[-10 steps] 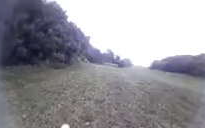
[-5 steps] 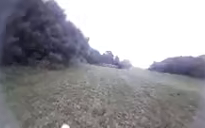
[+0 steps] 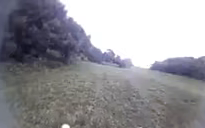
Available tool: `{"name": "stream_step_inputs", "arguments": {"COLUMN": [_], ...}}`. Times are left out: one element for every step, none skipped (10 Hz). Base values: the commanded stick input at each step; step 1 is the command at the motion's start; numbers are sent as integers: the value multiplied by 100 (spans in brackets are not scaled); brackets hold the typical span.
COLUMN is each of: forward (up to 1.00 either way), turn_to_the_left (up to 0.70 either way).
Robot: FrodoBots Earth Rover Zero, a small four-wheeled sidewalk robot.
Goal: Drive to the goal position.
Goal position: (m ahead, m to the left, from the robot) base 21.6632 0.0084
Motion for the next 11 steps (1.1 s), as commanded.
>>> {"name": "stream_step_inputs", "arguments": {"forward": [70, 70, 70, 70, 70, 70, 70, 70, 70, 70, 70], "turn_to_the_left": [-35, 0, 0, 0, 0, 0, 0, 0, -21, -29, -35]}}
